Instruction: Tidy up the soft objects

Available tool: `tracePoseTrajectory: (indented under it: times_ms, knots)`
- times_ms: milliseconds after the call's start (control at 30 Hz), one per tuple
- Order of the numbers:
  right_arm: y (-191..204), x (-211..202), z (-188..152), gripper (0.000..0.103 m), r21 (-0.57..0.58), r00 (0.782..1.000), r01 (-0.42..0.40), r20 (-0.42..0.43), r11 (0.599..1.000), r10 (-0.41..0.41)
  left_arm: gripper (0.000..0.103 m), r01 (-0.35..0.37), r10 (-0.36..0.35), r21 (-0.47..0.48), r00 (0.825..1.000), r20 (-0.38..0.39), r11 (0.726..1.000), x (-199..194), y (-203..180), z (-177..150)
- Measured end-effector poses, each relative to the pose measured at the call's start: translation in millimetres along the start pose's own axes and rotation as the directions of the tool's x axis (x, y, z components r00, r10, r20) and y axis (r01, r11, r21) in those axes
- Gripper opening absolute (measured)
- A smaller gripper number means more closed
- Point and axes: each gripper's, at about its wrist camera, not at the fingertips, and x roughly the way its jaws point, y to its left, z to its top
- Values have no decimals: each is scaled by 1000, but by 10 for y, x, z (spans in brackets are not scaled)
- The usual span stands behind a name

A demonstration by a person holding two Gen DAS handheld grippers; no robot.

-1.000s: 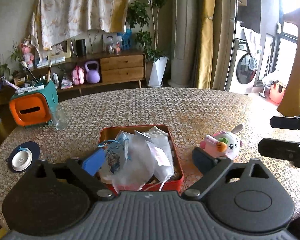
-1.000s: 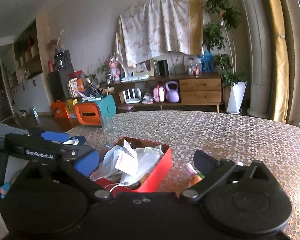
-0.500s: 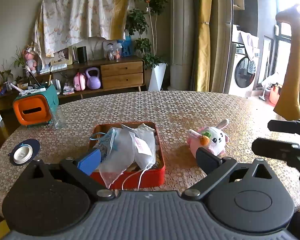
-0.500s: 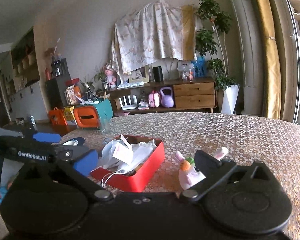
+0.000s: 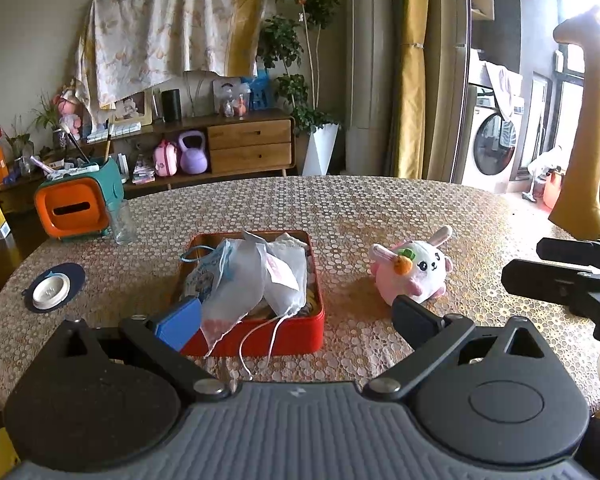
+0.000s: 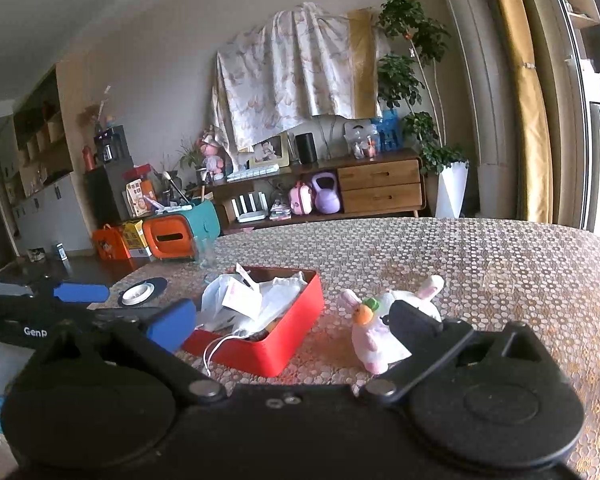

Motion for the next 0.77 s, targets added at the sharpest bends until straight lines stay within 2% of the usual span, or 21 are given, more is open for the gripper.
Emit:
tracePoseTrajectory:
  times_ms: [767]
  knots:
    - [35,53,-82,103,9,1000,-4,-14,1000,4,102,2,-2,-29,1000,-5,1000,14,51,-23]
